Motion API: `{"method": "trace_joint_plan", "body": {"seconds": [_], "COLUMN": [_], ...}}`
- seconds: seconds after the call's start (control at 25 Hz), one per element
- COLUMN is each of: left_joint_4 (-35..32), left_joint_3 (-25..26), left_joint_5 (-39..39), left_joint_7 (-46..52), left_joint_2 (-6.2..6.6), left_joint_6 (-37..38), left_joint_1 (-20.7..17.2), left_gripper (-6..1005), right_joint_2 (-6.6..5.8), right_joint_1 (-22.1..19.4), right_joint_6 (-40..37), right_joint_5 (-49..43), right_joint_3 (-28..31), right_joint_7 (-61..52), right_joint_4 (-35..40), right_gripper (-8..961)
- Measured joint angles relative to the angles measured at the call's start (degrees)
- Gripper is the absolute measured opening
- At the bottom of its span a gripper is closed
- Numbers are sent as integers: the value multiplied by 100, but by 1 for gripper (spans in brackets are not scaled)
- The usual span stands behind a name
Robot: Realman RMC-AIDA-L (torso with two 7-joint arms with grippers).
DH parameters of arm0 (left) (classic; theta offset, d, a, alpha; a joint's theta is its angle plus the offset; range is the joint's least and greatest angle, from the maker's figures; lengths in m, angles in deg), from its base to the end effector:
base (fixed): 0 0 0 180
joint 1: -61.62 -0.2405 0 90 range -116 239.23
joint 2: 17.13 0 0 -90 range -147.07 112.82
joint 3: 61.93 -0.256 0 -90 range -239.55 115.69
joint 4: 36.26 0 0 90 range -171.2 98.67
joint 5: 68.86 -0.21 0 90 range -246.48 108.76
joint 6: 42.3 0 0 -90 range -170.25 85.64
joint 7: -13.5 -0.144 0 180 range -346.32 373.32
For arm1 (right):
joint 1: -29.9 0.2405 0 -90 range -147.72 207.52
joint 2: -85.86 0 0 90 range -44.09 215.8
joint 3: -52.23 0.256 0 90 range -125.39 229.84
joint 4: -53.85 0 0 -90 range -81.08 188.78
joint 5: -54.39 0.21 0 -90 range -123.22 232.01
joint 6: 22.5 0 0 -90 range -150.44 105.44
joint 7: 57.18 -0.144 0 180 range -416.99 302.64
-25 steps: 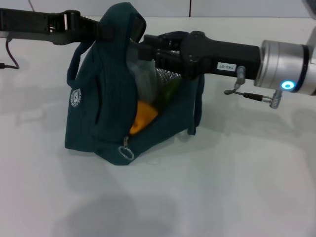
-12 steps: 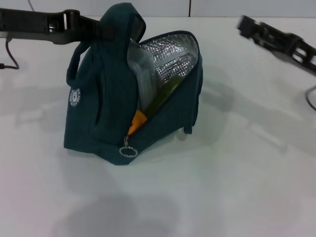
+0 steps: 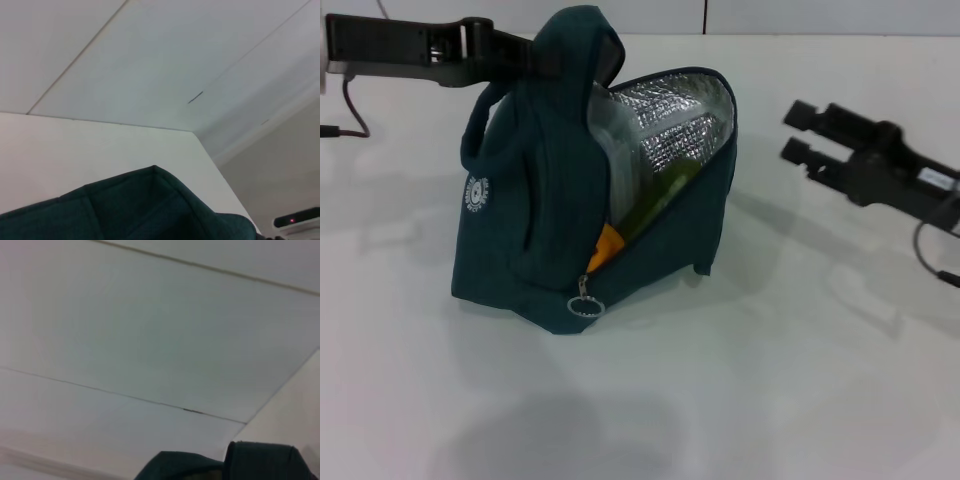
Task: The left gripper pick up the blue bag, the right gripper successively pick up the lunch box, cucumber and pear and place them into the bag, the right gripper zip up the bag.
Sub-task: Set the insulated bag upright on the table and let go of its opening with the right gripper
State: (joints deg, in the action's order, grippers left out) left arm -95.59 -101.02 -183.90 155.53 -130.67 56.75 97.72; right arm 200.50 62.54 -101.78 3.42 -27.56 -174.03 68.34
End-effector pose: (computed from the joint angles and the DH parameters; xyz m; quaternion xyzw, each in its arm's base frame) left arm -0.1978 0.3698 0.0977 -0.8304 -0.4988 -0.2412 0.0586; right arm 0.2377 0.3454 -0.0274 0.6552 -0.6044 -0.4526 0.0221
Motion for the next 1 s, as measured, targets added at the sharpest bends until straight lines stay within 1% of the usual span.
{"method": "trace_joint_plan", "body": {"seconds": [0.16,0.24,0.44,0.64,0.76,1.0], "left_joint_4": [25,26,27,27,27,27], "left_joint_3": [-5,-5,-21,-80,-84,-114], "left_joint_5": [0,0,0,0,3,8], "left_joint_7": [-41,-48,-96,-116,-127,-137], "left_joint_2": [-14,-22,-60,-75,-76,-81], "left_joint_6": [0,0,0,-1,-1,-1], "left_joint_1": [35,43,69,66,64,63], "left_gripper": [103,103,104,105,106,107], "right_joint_2": [110,141,153,153,134,135], "right_joint_1": [247,383,647,730,705,619], "right_joint_6": [315,471,788,903,925,915], "right_joint_5": [-69,-60,-50,-90,-117,-85], "right_joint_3": [-164,-254,-314,-491,-594,-601], "right_joint_7": [-63,-80,-89,-87,74,302], "right_joint_4": [-58,-85,-107,-103,-52,67], "right_gripper": [642,642,643,572,529,406]}}
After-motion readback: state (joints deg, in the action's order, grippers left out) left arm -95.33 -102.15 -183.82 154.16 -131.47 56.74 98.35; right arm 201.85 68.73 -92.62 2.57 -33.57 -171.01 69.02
